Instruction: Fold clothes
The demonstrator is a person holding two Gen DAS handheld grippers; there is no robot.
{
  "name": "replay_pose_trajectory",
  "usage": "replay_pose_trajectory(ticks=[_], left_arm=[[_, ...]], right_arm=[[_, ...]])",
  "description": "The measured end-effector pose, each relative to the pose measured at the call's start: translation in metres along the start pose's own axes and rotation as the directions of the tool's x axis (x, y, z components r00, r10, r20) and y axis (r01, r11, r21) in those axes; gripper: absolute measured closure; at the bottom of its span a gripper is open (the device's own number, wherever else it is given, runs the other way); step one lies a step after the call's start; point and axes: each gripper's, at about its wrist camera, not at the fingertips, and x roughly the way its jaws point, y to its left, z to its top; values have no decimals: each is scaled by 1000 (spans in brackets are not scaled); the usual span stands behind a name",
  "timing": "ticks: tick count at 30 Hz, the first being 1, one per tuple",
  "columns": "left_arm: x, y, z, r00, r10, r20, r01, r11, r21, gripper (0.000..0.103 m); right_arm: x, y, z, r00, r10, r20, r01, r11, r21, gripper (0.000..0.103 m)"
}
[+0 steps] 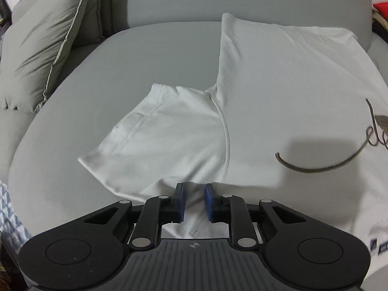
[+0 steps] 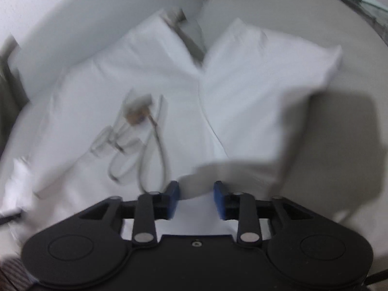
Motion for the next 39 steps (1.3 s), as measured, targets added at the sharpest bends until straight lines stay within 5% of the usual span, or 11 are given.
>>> replay_pose_trajectory(ticks=[5,9,11,13,17,20,26,29,32,36,39], left_arm=[[-18,21,-25,997,-53,-52,55,998,40,89],[-50,31,-38,987,-156,30,158,986,-53,86],[-69,20,-42,979,-173,107,179,983,-46,69],[-77,4,-42,966,-203,160,209,978,-25,68],[-72,-35,-39,947,-252,197,246,968,52,69],[-63,-62,-43,941,-266,211,243,962,128,70],[-46,-86,-65,968,-223,119,185,945,268,72],[-59,-68,-55,963,-261,68,243,949,202,76],[-85,-48,-41,954,-268,137,246,956,161,76],[-125,-29,-13,928,-237,288,205,969,138,71],[-148,-14,9,899,-247,361,223,969,106,68]], right_arm=[[-20,-21,-16,996,-18,-90,19,1000,9,57],[-48,-21,-22,999,45,-30,-45,999,18,58],[-59,-14,-23,994,113,12,-113,993,14,58],[-60,3,-23,989,143,27,-142,989,-40,59],[-48,35,-26,985,174,2,-172,975,-140,77],[-31,50,-29,987,162,-19,-163,967,-195,77],[-30,53,-47,990,120,-70,-133,965,-225,77],[-47,42,-48,982,160,-98,-175,970,-168,76],[-67,32,-39,965,247,-92,-255,963,-89,76],[-108,42,-3,950,310,40,-305,947,-102,75],[-134,47,28,930,349,118,-338,935,-105,58]])
